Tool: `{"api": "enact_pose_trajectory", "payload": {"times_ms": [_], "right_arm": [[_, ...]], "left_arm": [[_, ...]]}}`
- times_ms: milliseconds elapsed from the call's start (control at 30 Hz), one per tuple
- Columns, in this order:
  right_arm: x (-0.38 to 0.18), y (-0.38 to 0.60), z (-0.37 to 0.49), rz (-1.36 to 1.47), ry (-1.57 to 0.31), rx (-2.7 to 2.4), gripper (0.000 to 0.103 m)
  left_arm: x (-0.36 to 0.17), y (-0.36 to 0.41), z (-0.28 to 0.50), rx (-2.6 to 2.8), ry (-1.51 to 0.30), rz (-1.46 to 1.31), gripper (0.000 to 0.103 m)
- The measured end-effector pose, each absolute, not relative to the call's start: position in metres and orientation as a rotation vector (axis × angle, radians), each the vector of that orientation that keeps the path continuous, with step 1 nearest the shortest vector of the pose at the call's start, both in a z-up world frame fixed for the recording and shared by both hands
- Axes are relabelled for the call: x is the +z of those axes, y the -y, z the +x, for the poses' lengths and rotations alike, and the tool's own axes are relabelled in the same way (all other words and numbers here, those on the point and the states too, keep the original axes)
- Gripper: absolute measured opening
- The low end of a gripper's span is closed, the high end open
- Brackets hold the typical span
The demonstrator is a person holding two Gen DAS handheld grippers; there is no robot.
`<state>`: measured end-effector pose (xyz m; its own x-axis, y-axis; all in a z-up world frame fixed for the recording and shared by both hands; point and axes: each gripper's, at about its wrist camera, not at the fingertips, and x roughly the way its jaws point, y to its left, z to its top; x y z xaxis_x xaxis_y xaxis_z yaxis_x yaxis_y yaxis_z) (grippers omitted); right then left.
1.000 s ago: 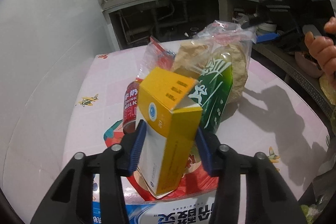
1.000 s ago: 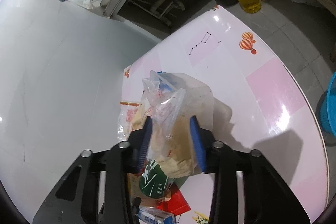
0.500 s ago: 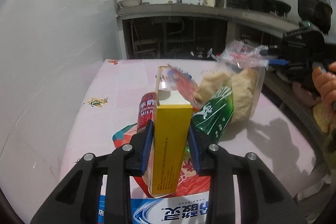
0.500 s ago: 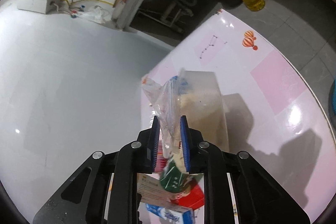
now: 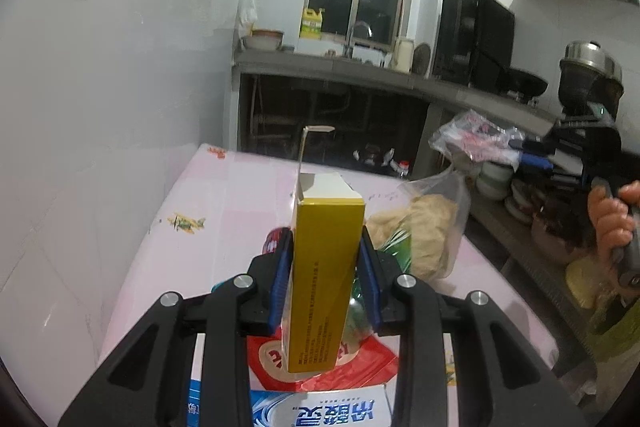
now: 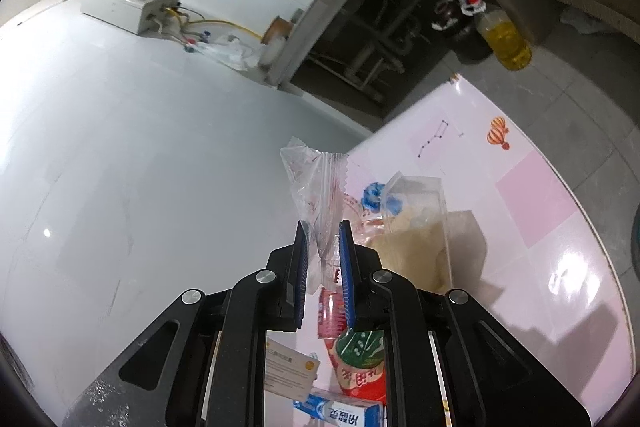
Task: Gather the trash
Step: 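Lift the yellow box with the left gripper while the right gripper lifts the bag toward the wastebasket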
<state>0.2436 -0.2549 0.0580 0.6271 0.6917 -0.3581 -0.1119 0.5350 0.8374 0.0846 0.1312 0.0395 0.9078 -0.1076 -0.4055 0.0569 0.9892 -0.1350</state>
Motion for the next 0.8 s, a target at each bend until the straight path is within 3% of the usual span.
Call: {"api": "enact_pose_trajectory", "payload": {"times_ms": [500,800], "right_arm": [[0.071,0.327,0.182,0.91,-0.611,0.468,0.014],[0.044,0.399,0.127,0.912,-0.578,0.214,0.014]], "left_arm": [[0.092,-0.12,0.08,-0.258,-0.375,-0.253,0.03],[0.12,-0.037,0.133,-0.591,-0.496,-0.295,0.03]]}}
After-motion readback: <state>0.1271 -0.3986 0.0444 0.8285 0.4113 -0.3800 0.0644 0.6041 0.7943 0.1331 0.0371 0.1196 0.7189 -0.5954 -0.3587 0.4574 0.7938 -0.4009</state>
